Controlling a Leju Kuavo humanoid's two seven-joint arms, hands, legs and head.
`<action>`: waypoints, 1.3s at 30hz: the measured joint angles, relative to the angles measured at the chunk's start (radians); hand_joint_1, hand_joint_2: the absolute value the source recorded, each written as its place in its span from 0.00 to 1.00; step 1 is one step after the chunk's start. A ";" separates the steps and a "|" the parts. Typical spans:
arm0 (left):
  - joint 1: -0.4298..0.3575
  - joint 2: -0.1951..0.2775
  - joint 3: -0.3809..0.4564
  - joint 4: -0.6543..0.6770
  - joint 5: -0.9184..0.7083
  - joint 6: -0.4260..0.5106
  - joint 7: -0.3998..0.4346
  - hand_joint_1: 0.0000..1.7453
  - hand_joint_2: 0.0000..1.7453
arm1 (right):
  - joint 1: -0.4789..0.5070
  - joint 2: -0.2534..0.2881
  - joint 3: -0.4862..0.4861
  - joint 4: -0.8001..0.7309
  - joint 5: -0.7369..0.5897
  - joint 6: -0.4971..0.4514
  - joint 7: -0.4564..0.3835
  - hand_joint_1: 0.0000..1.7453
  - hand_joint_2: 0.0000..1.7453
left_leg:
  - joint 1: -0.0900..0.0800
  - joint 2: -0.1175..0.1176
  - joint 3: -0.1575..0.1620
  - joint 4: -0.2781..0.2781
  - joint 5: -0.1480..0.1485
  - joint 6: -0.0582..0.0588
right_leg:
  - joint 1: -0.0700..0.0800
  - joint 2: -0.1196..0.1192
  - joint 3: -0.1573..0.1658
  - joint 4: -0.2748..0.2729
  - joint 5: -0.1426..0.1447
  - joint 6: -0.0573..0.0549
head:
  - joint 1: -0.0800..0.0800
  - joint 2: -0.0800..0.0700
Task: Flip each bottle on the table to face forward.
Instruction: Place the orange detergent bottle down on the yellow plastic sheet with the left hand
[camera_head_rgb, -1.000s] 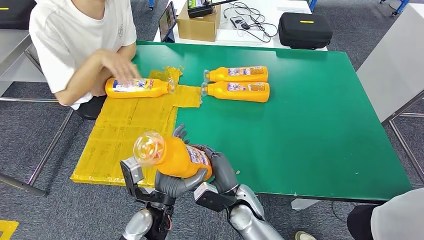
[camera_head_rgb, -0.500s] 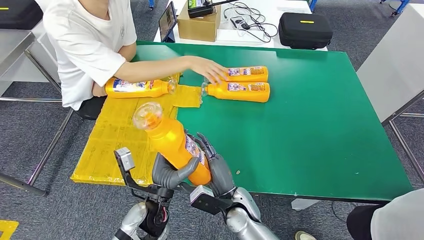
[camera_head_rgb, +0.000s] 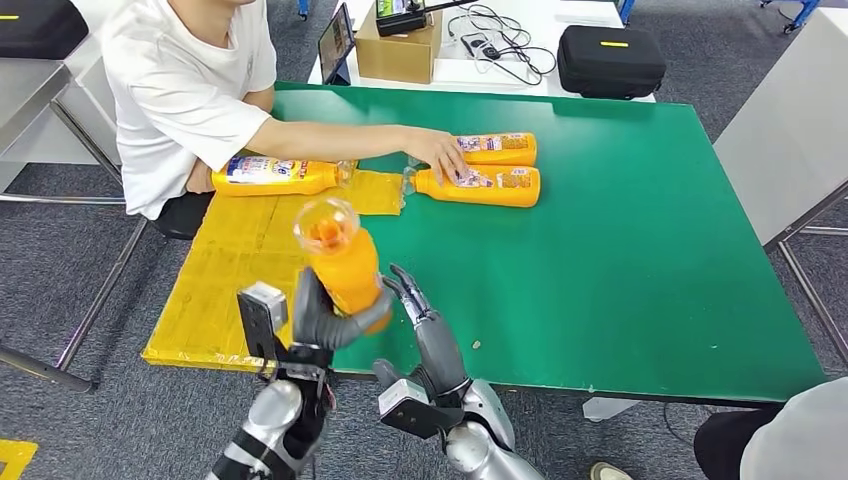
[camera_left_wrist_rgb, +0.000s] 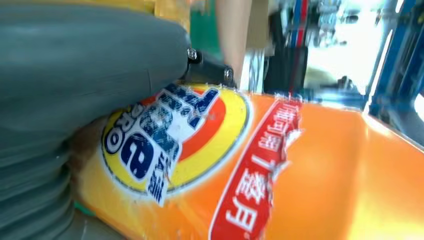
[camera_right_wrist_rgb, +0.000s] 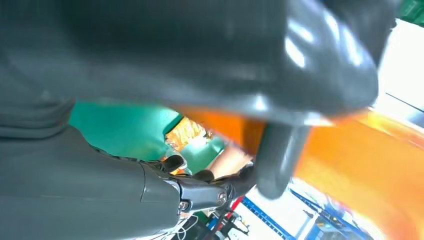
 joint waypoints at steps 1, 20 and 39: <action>-0.011 0.003 0.005 0.013 -0.008 0.004 -0.003 1.00 1.00 | 0.004 0.000 0.000 -0.006 -0.001 -0.001 0.000 0.00 0.00 | 0.000 0.000 0.000 0.000 0.000 0.000 | 0.000 0.000 0.000 0.000 0.000 0.000 | 0.000 0.000; -0.311 0.066 0.132 0.435 -0.570 0.415 -0.006 1.00 1.00 | 0.023 -0.005 -0.057 -0.060 -0.042 -0.047 -0.083 0.00 0.00 | 0.000 0.000 0.000 0.000 0.002 -0.001 | 0.000 0.000 0.000 0.001 0.001 0.000 | 0.000 0.000; -0.551 0.169 0.080 0.968 -1.069 0.333 0.295 0.98 1.00 | 0.023 0.008 0.000 -0.042 -0.147 -0.060 -0.103 0.00 0.00 | 0.001 0.000 -0.001 0.000 0.002 -0.001 | 0.000 0.000 -0.001 0.001 0.001 0.000 | 0.000 0.000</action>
